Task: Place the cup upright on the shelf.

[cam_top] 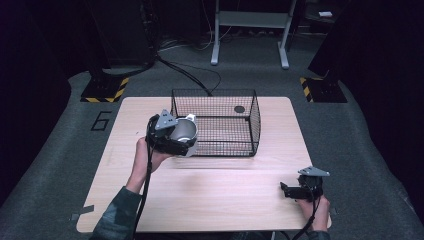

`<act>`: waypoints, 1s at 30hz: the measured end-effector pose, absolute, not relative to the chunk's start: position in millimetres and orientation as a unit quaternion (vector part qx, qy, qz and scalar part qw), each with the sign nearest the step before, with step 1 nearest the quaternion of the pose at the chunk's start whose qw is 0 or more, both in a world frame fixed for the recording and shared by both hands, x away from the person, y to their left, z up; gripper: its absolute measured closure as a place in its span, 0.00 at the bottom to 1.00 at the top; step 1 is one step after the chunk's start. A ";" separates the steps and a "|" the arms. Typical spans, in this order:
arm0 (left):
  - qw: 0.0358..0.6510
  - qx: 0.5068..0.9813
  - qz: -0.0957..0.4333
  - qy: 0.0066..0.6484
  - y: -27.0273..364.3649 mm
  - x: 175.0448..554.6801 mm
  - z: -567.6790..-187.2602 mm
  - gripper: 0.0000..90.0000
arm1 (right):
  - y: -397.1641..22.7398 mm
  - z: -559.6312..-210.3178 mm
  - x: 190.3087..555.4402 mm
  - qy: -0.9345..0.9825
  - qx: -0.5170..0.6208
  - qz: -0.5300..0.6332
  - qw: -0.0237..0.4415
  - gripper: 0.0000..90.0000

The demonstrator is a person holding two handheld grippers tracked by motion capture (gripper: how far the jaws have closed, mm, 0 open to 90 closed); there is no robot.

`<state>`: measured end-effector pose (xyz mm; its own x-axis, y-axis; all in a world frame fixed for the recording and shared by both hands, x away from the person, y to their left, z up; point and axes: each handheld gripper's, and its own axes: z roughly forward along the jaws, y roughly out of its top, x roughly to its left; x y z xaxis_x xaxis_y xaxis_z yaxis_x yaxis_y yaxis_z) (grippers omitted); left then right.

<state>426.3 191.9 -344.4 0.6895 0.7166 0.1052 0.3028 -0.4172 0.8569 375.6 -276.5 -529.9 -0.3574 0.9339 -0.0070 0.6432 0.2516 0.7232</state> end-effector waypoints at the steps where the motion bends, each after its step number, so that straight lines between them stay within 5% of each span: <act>1: 0.438 0.808 0.238 0.315 191.3 428.5 -343.5 0.07 | -276.4 -529.9 375.6 0.758 0.520 0.322 0.226 0.02; 30: 0.426 0.817 0.233 0.313 155.8 484.7 -333.4 0.07 | -276.5 -529.8 375.5 0.759 0.519 0.322 0.226 0.02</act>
